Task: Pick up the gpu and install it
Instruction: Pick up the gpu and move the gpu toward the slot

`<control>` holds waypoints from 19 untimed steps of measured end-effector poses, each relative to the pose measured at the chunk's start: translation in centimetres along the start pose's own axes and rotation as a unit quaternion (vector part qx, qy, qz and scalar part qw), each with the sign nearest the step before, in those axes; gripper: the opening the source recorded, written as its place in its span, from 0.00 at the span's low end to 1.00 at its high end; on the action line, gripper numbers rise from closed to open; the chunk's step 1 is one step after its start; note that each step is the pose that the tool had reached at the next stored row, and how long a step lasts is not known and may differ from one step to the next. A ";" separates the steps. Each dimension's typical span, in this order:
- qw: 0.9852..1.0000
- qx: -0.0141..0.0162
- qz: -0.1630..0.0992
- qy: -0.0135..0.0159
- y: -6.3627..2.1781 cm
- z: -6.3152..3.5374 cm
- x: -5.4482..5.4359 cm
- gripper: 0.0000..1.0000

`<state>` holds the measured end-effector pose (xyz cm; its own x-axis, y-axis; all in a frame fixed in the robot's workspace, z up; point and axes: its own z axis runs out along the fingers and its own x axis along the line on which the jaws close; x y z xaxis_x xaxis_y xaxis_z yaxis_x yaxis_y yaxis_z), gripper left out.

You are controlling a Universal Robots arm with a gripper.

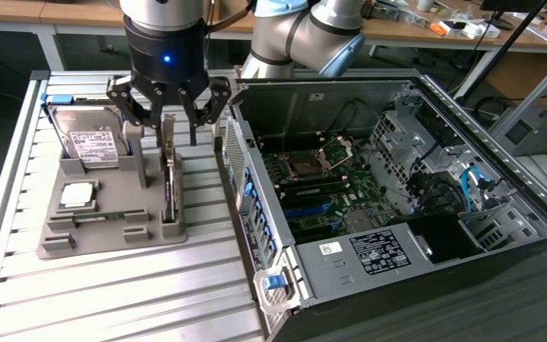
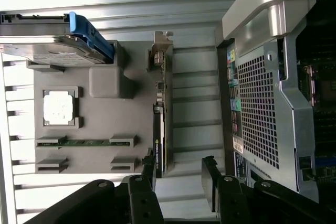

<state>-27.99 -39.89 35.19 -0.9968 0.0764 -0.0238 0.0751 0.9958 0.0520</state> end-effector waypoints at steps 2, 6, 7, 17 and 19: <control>1.000 0.000 0.000 0.000 0.00 0.06 0.0 0.48; 1.000 0.000 0.000 0.000 -0.01 0.17 0.0 0.48; 1.000 -0.001 0.000 0.000 -0.01 0.20 0.0 0.48; 1.000 -0.001 0.000 0.000 -0.03 0.52 0.0 0.48; 1.000 -0.001 0.000 0.000 -0.03 0.59 0.0 0.48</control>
<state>-27.99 -39.89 34.60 -0.9968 0.0765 -0.0237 0.0751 0.9957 0.0544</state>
